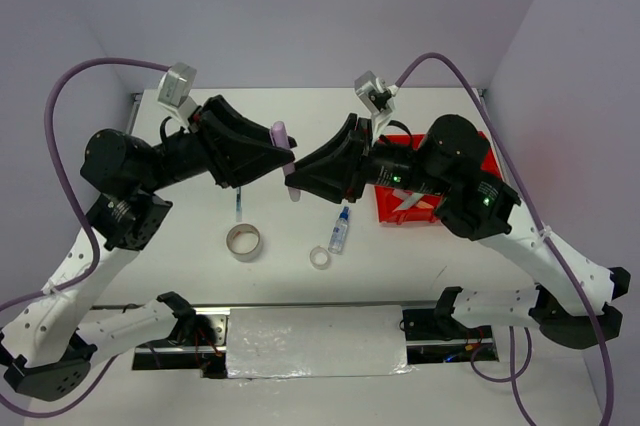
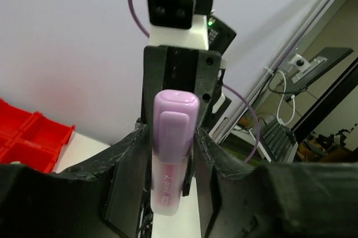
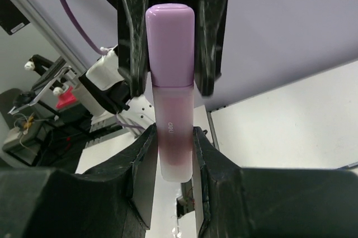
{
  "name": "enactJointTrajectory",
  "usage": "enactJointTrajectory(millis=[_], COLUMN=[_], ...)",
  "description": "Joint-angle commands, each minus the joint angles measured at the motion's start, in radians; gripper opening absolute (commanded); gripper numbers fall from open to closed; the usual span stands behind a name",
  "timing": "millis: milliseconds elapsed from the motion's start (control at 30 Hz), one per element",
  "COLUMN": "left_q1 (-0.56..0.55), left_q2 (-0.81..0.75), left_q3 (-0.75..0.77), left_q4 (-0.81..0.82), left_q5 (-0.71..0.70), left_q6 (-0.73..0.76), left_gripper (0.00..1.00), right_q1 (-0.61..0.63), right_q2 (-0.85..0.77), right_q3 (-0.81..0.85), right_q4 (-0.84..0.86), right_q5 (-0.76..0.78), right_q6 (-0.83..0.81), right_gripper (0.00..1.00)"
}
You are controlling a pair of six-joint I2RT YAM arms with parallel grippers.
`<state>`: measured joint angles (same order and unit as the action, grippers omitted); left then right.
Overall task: Sort the stationery into containers
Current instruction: Close the pen cap on the pen.
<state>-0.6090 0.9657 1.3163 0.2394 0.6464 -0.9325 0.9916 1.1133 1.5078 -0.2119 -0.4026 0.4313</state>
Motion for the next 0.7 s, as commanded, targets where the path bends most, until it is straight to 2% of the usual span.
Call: enactJointTrajectory(millis=[0, 133, 233, 267, 433, 467, 533, 600, 633, 667], left_q1=[-0.008, -0.008, -0.008, -0.006, -0.008, -0.006, -0.006, -0.006, -0.008, -0.008], left_q2=[0.016, 0.03, 0.031, 0.033, 0.044, 0.048, 0.051, 0.051, 0.05, 0.045], left_q3=[0.046, 0.072, 0.074, 0.072, 0.06, 0.06, 0.061, 0.057, 0.054, 0.051], left_q4=[-0.057, -0.068, -0.072, -0.072, -0.045, -0.045, -0.049, -0.048, -0.051, -0.048], left_q5=[0.03, 0.033, 0.033, 0.035, 0.065, 0.074, 0.082, 0.093, 0.093, 0.093], left_q6=[0.044, 0.055, 0.064, 0.063, 0.051, 0.049, 0.052, 0.054, 0.054, 0.055], left_gripper=[0.49, 0.47, 0.32, 0.31, 0.42, 0.3, 0.19, 0.21, 0.31, 0.36], right_q1=[-0.007, -0.007, -0.007, -0.007, -0.016, -0.018, -0.024, -0.028, -0.031, -0.033], right_q2=[0.003, 0.003, 0.002, 0.0, 0.008, 0.01, 0.01, 0.01, 0.013, 0.014], right_q3=[0.04, 0.028, 0.023, 0.02, 0.029, 0.034, 0.038, 0.038, 0.042, 0.046], right_q4=[0.089, 0.072, 0.066, 0.066, 0.071, 0.069, 0.074, 0.085, 0.085, 0.085], right_q5=[-0.048, -0.059, -0.059, -0.055, -0.051, -0.051, -0.053, -0.056, -0.059, -0.062], right_q6=[-0.046, -0.059, -0.065, -0.066, -0.06, -0.059, -0.055, -0.052, -0.049, -0.051], right_gripper=[0.0, 0.0, 0.0, 0.0, 0.0, 0.0, 0.0, 0.0, 0.0, 0.0])
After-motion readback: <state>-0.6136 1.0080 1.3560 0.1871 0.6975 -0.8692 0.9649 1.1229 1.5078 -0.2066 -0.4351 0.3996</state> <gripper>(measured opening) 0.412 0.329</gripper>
